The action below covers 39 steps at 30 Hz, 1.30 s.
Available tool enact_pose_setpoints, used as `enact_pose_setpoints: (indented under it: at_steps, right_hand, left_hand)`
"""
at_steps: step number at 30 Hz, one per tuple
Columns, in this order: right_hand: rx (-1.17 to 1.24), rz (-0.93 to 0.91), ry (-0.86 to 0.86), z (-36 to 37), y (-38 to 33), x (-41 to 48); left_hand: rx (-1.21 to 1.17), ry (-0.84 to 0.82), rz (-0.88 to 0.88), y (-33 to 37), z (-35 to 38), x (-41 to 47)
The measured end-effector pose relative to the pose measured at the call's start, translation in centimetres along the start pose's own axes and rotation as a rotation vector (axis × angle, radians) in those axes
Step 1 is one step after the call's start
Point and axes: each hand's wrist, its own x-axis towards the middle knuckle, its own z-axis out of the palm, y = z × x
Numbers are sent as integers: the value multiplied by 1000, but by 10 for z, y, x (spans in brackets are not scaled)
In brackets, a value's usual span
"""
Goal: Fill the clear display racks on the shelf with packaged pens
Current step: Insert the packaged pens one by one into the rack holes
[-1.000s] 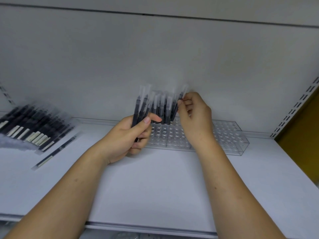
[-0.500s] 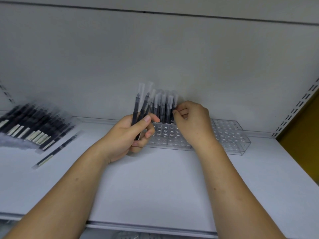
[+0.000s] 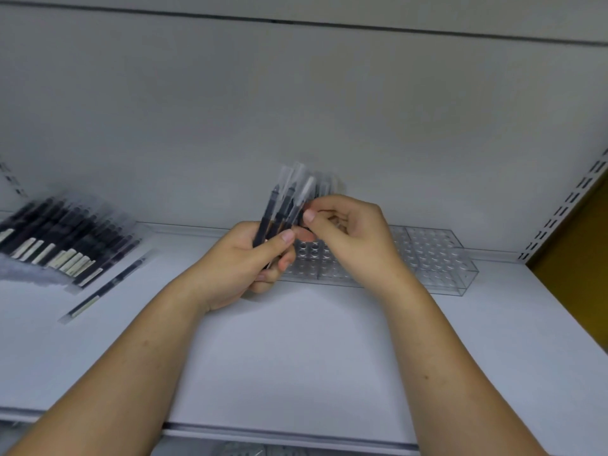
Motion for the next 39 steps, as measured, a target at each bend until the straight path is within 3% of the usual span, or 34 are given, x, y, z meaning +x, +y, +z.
enact_pose_setpoints:
  at_steps: [14,17,21,25,30,39]
  right_hand:
    - [149,60,67,11,1,1]
    - [224,38,180,6,-3,4]
    - [370,-47,451,-9,-4,11]
    - [148,-143,589,-20,6,12]
    - [-113,-137,504,-16,18,13]
    - [-251,-106,376,-12,23,14]
  left_hand:
    - [-9,-9,-4,0,1,-1]
    - [-18,14,-13,-2,-2,1]
    - [-9,60,-24,-4,-4,3]
    - [-76,83,-23,-4,-5,5]
    - [-201,74,-9,-4,-9,6]
    - [-214,107,10,-1,-8,5]
